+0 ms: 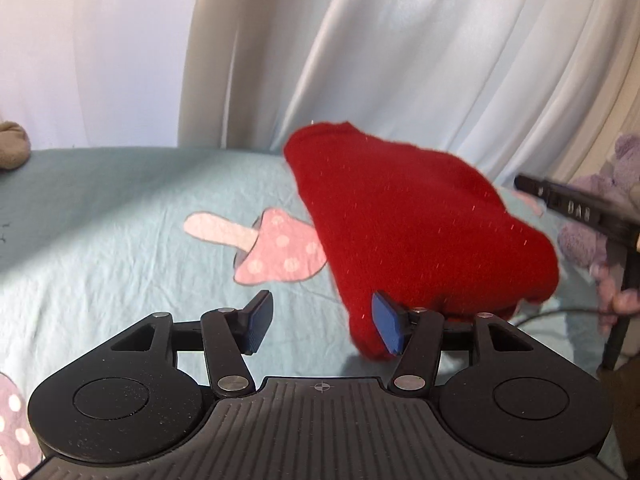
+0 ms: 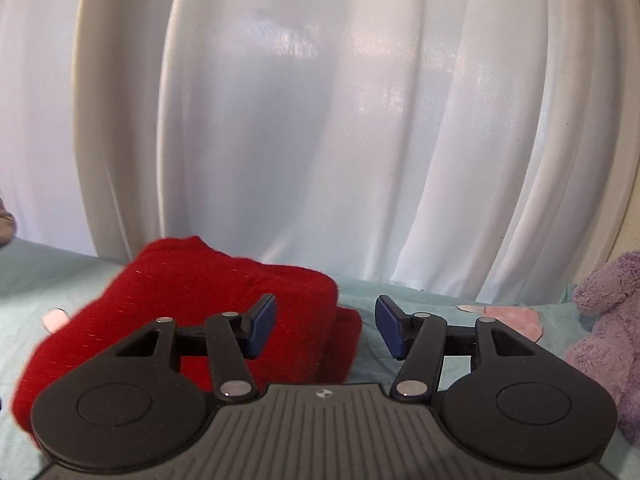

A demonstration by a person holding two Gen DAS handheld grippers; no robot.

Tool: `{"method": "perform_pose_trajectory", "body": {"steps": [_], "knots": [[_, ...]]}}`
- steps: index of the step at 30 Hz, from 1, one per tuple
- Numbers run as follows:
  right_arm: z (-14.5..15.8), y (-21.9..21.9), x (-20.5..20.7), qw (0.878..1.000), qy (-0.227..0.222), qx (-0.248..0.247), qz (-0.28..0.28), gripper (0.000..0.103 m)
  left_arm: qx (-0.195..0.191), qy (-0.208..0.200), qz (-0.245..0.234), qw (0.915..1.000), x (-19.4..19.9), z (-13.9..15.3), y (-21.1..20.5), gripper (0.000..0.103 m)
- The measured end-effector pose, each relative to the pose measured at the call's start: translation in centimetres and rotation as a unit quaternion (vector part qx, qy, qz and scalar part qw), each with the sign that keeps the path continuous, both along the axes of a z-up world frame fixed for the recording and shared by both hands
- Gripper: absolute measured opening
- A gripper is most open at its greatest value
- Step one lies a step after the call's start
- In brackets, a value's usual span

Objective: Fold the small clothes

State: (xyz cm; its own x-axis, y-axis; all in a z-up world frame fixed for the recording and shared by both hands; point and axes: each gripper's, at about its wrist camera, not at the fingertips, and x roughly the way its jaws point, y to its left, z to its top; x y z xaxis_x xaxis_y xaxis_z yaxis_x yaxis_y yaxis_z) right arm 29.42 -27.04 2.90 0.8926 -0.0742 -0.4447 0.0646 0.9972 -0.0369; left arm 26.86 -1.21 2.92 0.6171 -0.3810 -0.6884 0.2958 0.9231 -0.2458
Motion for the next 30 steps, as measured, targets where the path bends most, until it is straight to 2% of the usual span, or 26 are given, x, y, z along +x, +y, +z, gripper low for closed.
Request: {"method": "perform_pose_trajectory", "body": {"steps": [2,3,4,6,8,9,12,14,17,19,22,25,27,30], "knots": [[0.3,0.9,-1.4,0.998,0.010,0.045,0.041,0.047,-0.032,-0.004,0.000,0.9995,1.1,0.9,-0.5,0.063],[0.1,1.3,-1.6,0.996,0.022,0.067,0.060,0.038,-0.038,-0.004,0.002,0.9993,1.8,1.2,-1.1,0.063],[-0.2,1.8,-1.7,0.992,0.037,0.089,0.076,0.029,-0.041,-0.006,0.002,0.9991,2.4,1.2,-1.9,0.063],[-1.2,3.2,-1.7,0.988,0.054,0.108,0.095,0.020,-0.031,-0.004,-0.001,0.9995,3.7,0.7,-3.8,0.062],[-2.3,4.3,-1.7,0.989,0.056,0.108,0.086,0.019,0.002,0.006,-0.009,0.9999,4.3,-0.6,-5.7,0.063],[-2.8,4.4,-1.6,0.989,0.058,0.113,0.082,0.019,0.016,0.022,-0.008,0.9996,4.6,-1.6,-6.4,0.068],[-4.3,4.7,-1.3,0.990,0.079,0.099,0.060,0.016,0.012,0.060,-0.013,0.9981,4.7,-3.6,-6.9,0.072],[-5.2,4.9,-1.2,0.991,0.086,0.083,0.058,0.015,0.020,0.060,-0.015,0.9979,4.6,-4.8,-7.2,0.077],[-6.6,5.6,-2.3,0.995,0.063,0.035,0.074,0.015,0.016,0.064,-0.020,0.9976,4.7,-5.8,-7.3,0.077],[-7.4,5.3,-2.6,0.995,0.045,0.040,0.078,0.015,0.021,0.056,-0.018,0.9980,4.6,-6.3,-7.3,0.083],[-7.5,4.9,-3.1,0.995,0.033,0.046,0.081,0.015,0.023,0.054,-0.019,0.9981,4.3,-5.9,-7.1,0.083],[-6.4,4.7,-3.0,0.994,0.045,0.062,0.081,0.015,0.018,0.053,-0.018,0.9983,3.9,-4.1,-6.3,0.075],[-4.7,4.1,-2.8,0.992,0.054,0.097,0.068,0.015,0.023,0.030,-0.008,0.9992,3.5,-2.2,-6.0,0.072],[-2.4,2.9,-1.9,0.990,0.034,0.135,0.031,0.023,0.044,-0.014,0.011,0.9989,4.5,-0.2,-6.8,0.074]]}}
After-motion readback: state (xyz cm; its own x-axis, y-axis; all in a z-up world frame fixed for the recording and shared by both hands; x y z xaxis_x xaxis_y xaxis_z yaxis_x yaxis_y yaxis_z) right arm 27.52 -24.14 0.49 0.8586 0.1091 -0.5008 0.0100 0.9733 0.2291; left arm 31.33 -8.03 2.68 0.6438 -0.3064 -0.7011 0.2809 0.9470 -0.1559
